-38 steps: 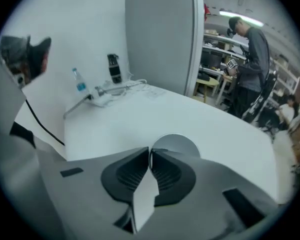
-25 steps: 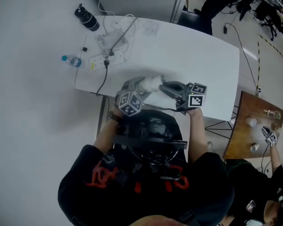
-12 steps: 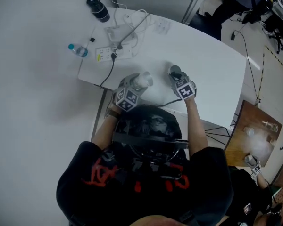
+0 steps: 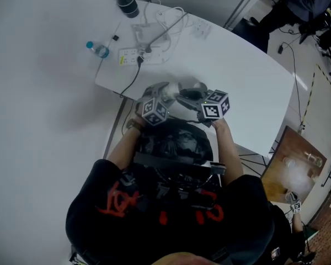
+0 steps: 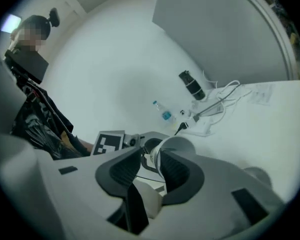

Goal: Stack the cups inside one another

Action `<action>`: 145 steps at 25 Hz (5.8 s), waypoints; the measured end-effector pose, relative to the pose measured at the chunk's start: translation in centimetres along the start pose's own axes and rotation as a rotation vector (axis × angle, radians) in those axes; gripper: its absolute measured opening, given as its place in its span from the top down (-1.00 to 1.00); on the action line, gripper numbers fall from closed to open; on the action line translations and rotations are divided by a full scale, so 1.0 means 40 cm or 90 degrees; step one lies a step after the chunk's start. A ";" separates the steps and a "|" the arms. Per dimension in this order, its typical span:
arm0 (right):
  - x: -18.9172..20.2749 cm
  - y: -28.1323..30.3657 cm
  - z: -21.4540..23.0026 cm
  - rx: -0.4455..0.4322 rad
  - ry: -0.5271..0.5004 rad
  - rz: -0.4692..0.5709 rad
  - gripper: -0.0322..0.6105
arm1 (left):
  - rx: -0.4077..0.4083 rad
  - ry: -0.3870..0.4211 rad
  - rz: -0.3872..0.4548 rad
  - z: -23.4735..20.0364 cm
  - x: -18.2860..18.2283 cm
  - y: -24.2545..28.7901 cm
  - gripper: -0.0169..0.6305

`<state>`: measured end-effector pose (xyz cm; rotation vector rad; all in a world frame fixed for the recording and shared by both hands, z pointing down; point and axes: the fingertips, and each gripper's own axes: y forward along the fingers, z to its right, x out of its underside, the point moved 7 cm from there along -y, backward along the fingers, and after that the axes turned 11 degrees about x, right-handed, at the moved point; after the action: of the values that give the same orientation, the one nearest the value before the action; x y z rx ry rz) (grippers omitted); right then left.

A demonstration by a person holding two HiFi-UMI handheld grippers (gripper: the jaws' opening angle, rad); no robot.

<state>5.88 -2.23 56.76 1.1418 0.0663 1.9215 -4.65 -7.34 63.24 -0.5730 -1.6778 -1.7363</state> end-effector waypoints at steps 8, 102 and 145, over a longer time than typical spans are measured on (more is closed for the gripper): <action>-0.042 0.002 0.044 0.042 -0.054 -0.034 0.84 | -0.018 -0.104 -0.016 -0.043 0.121 -0.012 0.03; 0.260 -0.324 -0.055 0.363 -0.105 0.191 -0.25 | -0.056 -0.332 0.451 0.130 -0.181 -0.354 -0.04; 0.313 0.091 0.119 0.441 -0.168 0.040 -0.37 | -0.201 -0.301 0.347 0.149 -0.059 -0.468 -0.10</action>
<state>4.56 2.59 69.72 1.8581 0.5936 1.8284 -17.02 -1.62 48.87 -1.5284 -1.3462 -1.5262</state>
